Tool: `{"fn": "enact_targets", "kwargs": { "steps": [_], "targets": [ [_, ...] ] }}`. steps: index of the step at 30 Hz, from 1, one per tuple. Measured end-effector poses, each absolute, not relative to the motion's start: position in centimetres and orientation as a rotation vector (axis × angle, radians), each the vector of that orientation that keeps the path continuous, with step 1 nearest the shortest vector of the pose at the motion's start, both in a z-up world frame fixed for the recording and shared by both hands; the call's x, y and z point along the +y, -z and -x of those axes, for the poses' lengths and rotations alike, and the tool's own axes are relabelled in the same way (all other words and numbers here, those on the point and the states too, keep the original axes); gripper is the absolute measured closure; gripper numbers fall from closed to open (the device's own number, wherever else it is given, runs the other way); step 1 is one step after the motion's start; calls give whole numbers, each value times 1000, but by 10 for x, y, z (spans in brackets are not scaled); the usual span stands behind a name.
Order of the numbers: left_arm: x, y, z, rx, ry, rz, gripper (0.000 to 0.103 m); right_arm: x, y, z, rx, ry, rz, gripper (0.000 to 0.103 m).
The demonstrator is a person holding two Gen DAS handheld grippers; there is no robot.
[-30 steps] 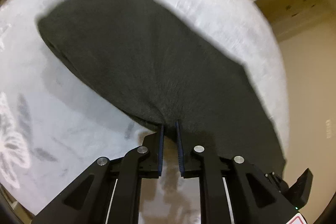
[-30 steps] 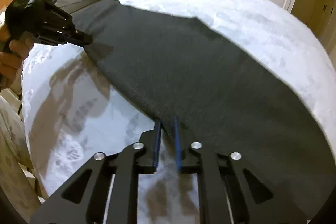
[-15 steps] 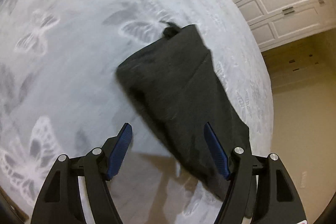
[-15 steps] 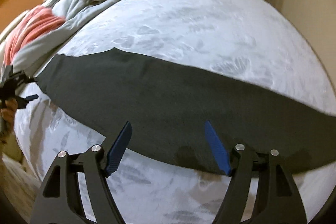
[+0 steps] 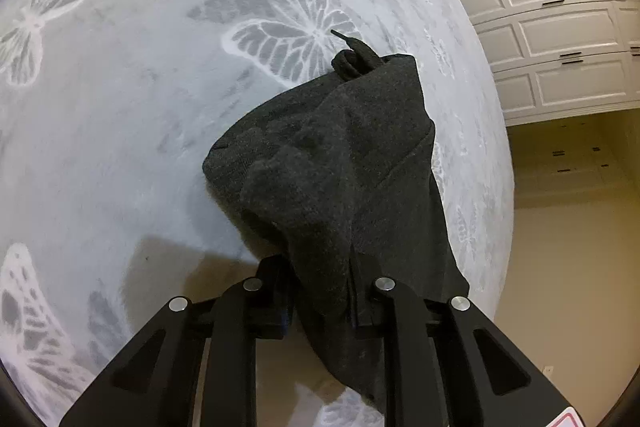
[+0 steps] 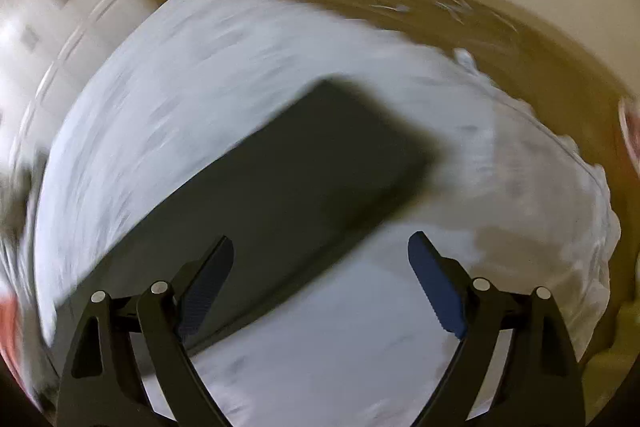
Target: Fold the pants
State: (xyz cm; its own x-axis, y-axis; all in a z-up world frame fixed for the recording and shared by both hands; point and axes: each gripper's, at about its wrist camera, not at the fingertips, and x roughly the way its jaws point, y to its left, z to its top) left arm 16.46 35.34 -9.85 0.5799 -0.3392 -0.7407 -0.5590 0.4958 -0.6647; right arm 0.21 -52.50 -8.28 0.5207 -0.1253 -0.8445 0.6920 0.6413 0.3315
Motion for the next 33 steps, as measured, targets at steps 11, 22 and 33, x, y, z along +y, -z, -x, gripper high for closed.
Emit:
{"fn": "enact_targets", "kwargs": {
  "steps": [11, 22, 33],
  "targets": [
    [336, 93, -169, 994, -264, 988, 85, -549, 113, -24, 874, 505, -681, 34],
    [345, 20, -138, 883, -60, 972, 96, -542, 12, -4, 601, 276, -719, 98],
    [361, 85, -96, 1221, -226, 963, 90, -564, 119, 16, 983, 329, -783, 97]
  ]
}}
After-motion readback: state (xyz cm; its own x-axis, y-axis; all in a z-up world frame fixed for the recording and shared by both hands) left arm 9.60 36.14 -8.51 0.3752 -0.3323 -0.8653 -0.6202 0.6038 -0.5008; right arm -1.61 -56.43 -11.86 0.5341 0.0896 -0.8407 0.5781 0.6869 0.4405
